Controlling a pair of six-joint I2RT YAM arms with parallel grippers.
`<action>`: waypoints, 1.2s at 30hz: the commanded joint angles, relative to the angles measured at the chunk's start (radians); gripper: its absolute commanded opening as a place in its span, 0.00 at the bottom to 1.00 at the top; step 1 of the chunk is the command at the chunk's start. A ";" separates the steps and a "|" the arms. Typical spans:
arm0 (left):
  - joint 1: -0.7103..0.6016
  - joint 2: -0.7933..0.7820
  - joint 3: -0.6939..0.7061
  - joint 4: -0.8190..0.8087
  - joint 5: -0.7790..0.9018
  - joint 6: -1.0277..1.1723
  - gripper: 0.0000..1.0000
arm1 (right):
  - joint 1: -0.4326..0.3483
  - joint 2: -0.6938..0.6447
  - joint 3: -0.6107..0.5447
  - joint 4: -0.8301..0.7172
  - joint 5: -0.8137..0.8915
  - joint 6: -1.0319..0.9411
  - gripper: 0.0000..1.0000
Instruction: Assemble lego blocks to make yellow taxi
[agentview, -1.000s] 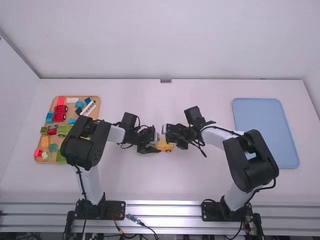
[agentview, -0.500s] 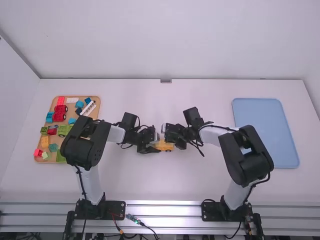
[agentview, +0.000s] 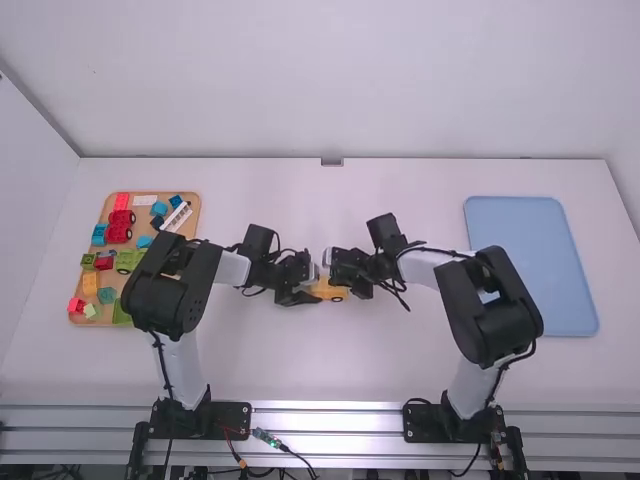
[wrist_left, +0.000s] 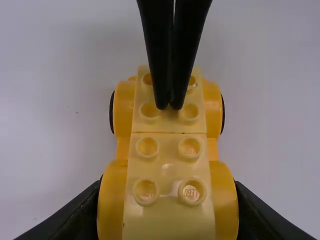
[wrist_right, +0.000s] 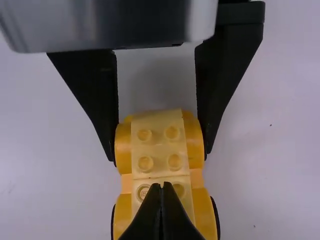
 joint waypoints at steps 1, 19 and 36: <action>-0.003 0.010 0.004 0.016 0.013 -0.045 0.41 | 0.009 0.082 -0.031 -0.024 0.108 -0.017 0.00; -0.003 0.010 0.004 0.014 0.013 -0.041 0.36 | -0.119 -0.062 -0.021 -0.074 -0.113 -0.192 0.00; -0.003 0.010 0.004 0.015 -0.026 -0.041 0.62 | -0.215 -0.262 -0.024 -0.124 -0.138 -0.129 0.99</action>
